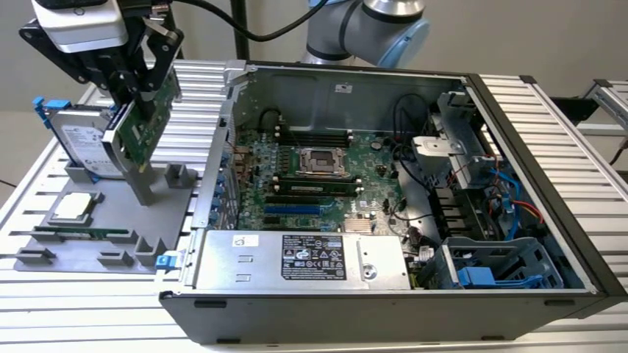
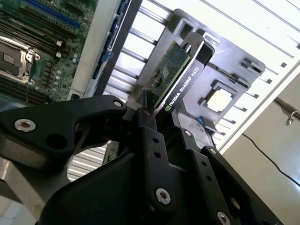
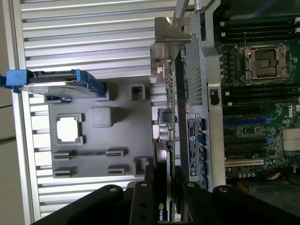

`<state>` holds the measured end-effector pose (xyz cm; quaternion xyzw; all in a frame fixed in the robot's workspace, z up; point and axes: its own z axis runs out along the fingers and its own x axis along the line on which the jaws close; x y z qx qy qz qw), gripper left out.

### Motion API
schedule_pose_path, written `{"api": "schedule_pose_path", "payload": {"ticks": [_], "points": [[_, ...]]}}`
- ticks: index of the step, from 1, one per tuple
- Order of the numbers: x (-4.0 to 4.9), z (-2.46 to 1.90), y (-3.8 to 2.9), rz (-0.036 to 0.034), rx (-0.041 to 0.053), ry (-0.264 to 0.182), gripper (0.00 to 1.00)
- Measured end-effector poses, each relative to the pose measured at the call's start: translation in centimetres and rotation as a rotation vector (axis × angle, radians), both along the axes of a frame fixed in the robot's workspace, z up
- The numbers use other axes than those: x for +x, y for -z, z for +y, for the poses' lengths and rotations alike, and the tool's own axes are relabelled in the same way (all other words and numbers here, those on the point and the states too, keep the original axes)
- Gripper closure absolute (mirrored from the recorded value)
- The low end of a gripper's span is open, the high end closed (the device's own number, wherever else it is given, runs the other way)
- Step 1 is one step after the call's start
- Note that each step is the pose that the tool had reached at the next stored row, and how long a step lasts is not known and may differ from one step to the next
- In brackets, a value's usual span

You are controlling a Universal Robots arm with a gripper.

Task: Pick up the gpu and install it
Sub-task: 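Pick up the gpu and move the gpu toward the slot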

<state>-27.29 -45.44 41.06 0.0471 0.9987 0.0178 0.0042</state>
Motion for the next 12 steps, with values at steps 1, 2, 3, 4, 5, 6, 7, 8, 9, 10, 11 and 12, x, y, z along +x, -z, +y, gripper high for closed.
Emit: {"api": "schedule_pose_path", "payload": {"ticks": [1,2,3,4,5,6,7,8,9,10,11,12], "points": [[0.01,0.00,0.00,0.0001,0.0000,0.000,1.00],[0.01,0.00,0.00,0.0000,0.0000,0.000,1.00],[0.03,0.00,0.00,0.0000,0.0000,0.000,1.00],[0.10,0.00,0.00,0.0001,0.0000,0.000,1.00],[0.17,0.00,0.00,0.0001,0.0000,0.000,1.00],[0.26,0.00,0.00,0.0001,0.0001,0.000,1.00],[0.38,0.00,0.00,0.0000,0.0000,0.000,1.00],[0.50,0.00,0.00,0.0001,0.0000,0.000,1.00],[0.65,0.00,0.00,0.0000,0.0000,0.000,1.00],[0.79,0.00,0.00,0.0000,0.0000,0.000,1.00],[0.92,0.00,0.00,0.0001,0.0000,0.000,1.00],[1.08,0.00,0.00,0.0000,0.0000,0.000,1.00]]}}
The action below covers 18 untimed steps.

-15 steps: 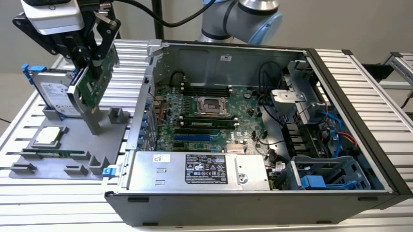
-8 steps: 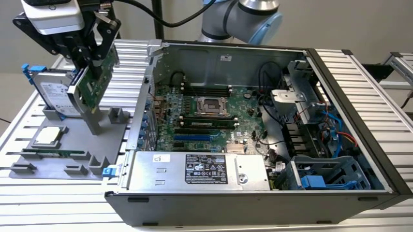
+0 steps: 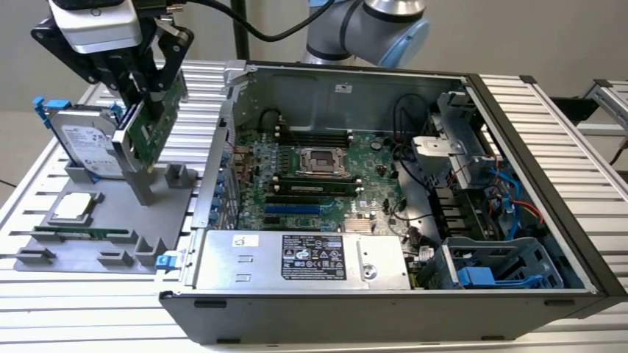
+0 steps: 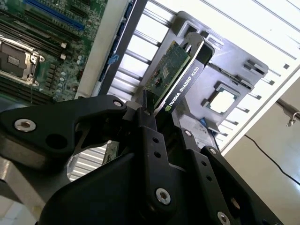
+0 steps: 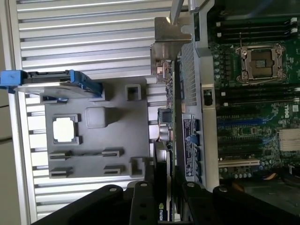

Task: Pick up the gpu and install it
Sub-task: 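Pick up the gpu and move the gpu toward the slot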

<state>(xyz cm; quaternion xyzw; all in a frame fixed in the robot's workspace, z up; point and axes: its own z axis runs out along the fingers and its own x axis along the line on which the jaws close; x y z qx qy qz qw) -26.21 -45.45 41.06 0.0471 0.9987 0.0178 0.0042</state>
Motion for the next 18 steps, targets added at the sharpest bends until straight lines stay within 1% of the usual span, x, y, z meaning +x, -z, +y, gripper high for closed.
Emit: {"api": "schedule_pose_path", "payload": {"ticks": [8,18], "points": [[1.12,0.00,0.00,0.0000,0.0000,0.000,1.00],[1.84,0.00,0.00,0.0000,0.0000,0.000,1.00]]}}
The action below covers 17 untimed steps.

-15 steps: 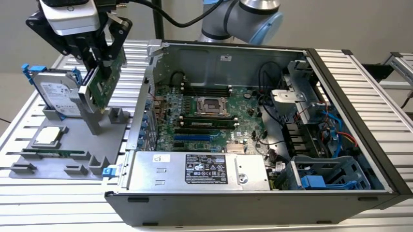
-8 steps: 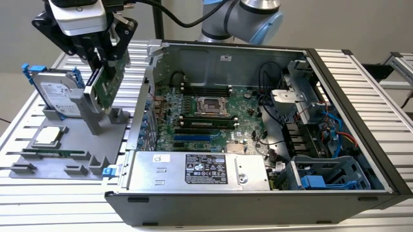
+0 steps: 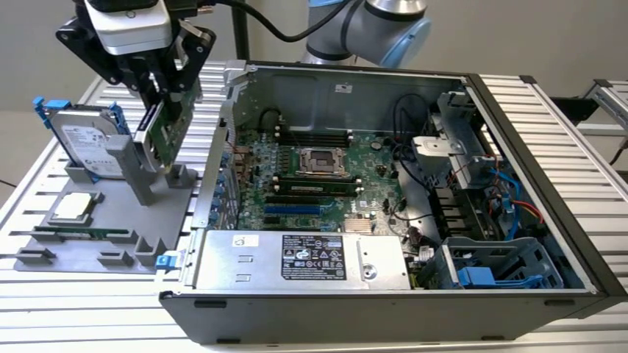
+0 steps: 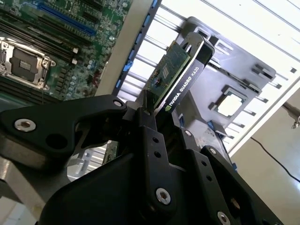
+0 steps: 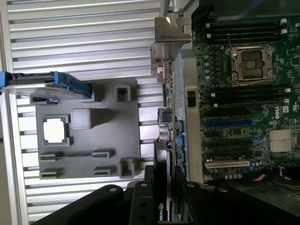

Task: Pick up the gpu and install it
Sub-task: 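Pick up the gpu and move the gpu toward the slot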

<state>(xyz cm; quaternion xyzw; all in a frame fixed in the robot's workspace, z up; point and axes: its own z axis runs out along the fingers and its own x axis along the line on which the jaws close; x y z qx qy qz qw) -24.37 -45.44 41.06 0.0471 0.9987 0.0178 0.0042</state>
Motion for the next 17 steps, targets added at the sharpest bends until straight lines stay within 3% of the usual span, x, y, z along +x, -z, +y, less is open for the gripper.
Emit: {"api": "schedule_pose_path", "payload": {"ticks": [17], "points": [[1.30,0.00,0.00,0.0000,0.0000,0.000,1.00]]}}
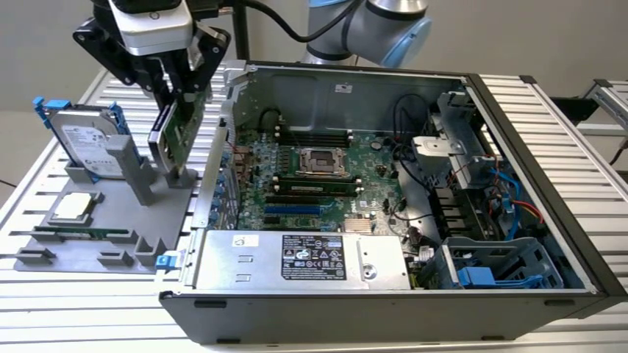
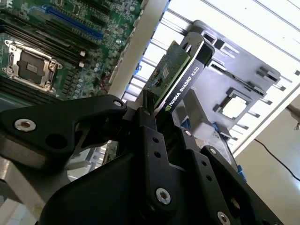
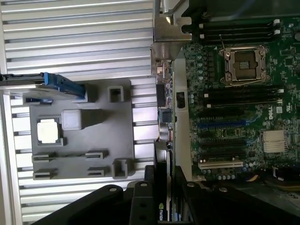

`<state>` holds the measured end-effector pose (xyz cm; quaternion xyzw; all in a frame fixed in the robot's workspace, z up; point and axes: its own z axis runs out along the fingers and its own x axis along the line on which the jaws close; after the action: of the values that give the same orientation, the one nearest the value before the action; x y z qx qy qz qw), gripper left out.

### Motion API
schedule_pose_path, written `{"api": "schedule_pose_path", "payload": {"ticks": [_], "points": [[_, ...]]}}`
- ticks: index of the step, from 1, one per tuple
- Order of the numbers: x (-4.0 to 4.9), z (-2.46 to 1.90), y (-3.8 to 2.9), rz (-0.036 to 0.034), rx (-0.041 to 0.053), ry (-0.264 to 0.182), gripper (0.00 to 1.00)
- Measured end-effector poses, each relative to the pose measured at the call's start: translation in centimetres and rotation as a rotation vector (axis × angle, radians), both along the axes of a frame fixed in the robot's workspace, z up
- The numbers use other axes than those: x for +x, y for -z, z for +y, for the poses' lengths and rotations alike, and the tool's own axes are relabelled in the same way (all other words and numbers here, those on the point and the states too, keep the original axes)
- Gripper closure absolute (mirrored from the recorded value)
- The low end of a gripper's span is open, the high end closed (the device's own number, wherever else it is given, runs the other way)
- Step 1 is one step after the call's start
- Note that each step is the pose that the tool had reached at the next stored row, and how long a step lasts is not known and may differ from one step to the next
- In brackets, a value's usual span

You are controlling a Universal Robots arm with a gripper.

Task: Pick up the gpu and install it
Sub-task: 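Pick up the gpu and move the gpu toward the slot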

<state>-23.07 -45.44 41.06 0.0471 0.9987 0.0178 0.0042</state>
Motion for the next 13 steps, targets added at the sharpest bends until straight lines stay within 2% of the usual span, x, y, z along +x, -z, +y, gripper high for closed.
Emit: {"api": "schedule_pose_path", "payload": {"ticks": [13], "points": [[0.69,0.00,0.00,0.0001,-0.0001,0.000,1.00]]}}
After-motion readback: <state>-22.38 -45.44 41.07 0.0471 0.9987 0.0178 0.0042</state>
